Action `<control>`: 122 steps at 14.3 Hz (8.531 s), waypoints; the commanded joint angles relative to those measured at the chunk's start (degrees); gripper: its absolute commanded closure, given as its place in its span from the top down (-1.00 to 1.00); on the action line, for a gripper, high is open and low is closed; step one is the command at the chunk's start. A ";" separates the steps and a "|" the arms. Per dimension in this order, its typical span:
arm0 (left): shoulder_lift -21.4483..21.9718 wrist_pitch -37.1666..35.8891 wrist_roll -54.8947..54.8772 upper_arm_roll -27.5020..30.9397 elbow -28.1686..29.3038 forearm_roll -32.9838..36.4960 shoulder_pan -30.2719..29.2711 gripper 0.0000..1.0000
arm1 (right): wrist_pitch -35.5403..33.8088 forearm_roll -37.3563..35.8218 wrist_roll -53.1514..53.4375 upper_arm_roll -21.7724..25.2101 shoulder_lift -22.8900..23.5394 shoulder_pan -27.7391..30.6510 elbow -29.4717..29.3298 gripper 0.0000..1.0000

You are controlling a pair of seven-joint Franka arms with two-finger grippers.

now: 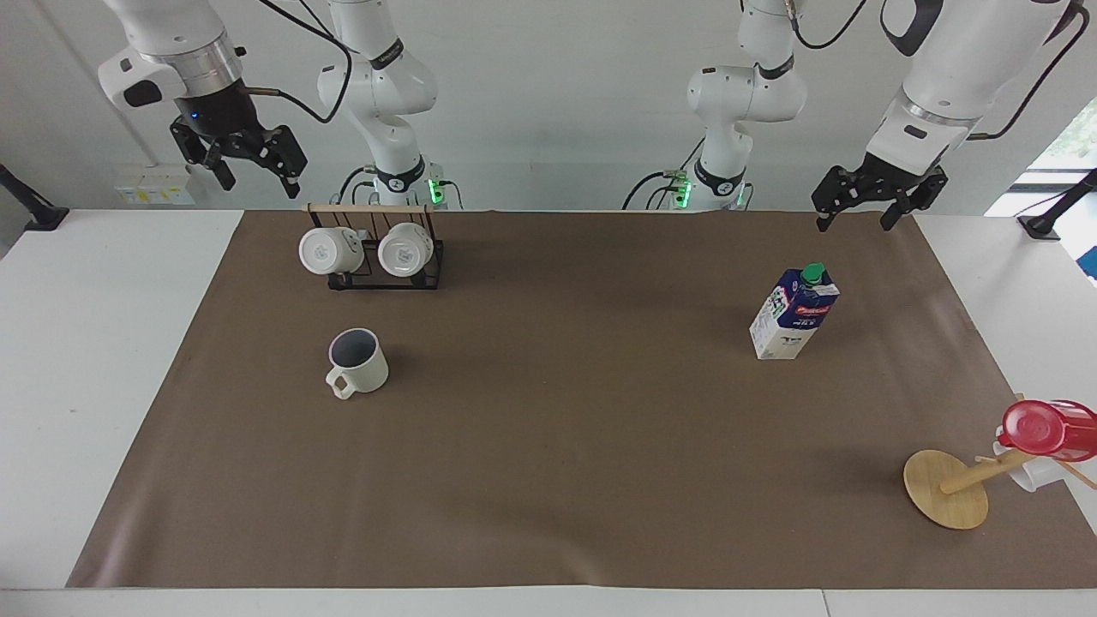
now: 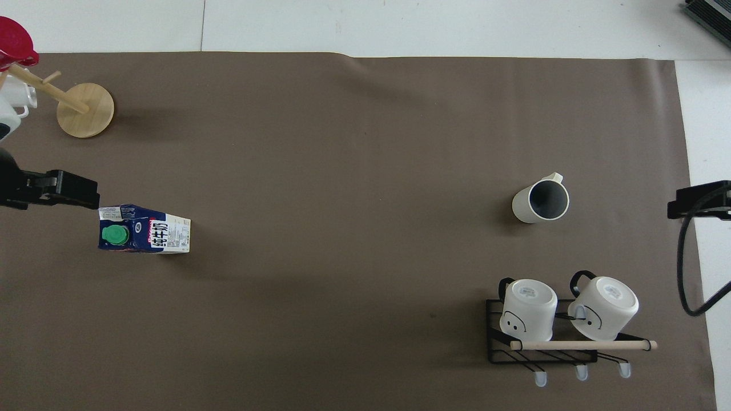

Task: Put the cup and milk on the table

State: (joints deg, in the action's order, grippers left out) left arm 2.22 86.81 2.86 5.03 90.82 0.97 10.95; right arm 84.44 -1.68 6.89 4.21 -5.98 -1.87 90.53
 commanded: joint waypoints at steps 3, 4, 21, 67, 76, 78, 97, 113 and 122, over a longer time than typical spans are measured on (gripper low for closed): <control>1.11 -1.30 0.04 0.15 -0.64 0.00 0.03 1.00 | -0.15 -0.60 -1.53 -0.17 -0.18 0.37 0.35 1.00; 1.12 -1.30 0.04 0.15 -0.64 0.08 0.03 1.00 | -0.15 -0.60 -1.53 -0.17 -0.18 0.37 0.35 1.00; 1.12 -1.30 0.13 0.15 -0.64 0.09 0.03 1.00 | -0.24 0.10 -1.53 0.18 -0.70 0.55 -0.09 1.00; 1.12 -1.30 0.13 0.15 -0.64 0.08 0.03 1.00 | 47.13 -0.08 -2.15 -3.16 19.16 -5.43 26.19 -0.04; 1.12 -1.30 0.13 0.15 -0.64 0.00 0.03 1.00 | 46.43 0.36 -1.01 -3.16 19.60 -5.34 24.52 -1.00; 1.12 -1.30 0.13 0.24 -0.64 0.00 0.03 1.00 | 46.34 0.45 2.92 -3.16 19.60 -5.52 23.47 -1.00; 1.12 -1.30 0.13 0.15 -0.64 0.00 0.03 1.00 | 38.52 0.02 42.40 -3.33 23.98 -25.19 9.75 -1.00; 1.12 -1.30 0.13 0.15 -0.64 0.00 0.03 1.00 | 43.62 -0.34 46.02 -3.42 30.23 -32.06 8.34 -1.00; 1.12 -1.03 -0.48 0.15 -0.56 0.08 0.12 1.00 | 43.70 0.19 45.40 -3.42 30.06 -32.32 9.48 -1.00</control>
State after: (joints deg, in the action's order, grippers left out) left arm 3.07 86.76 2.86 5.05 90.80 0.97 10.95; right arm 127.32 -1.54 53.83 0.77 24.31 -34.17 99.25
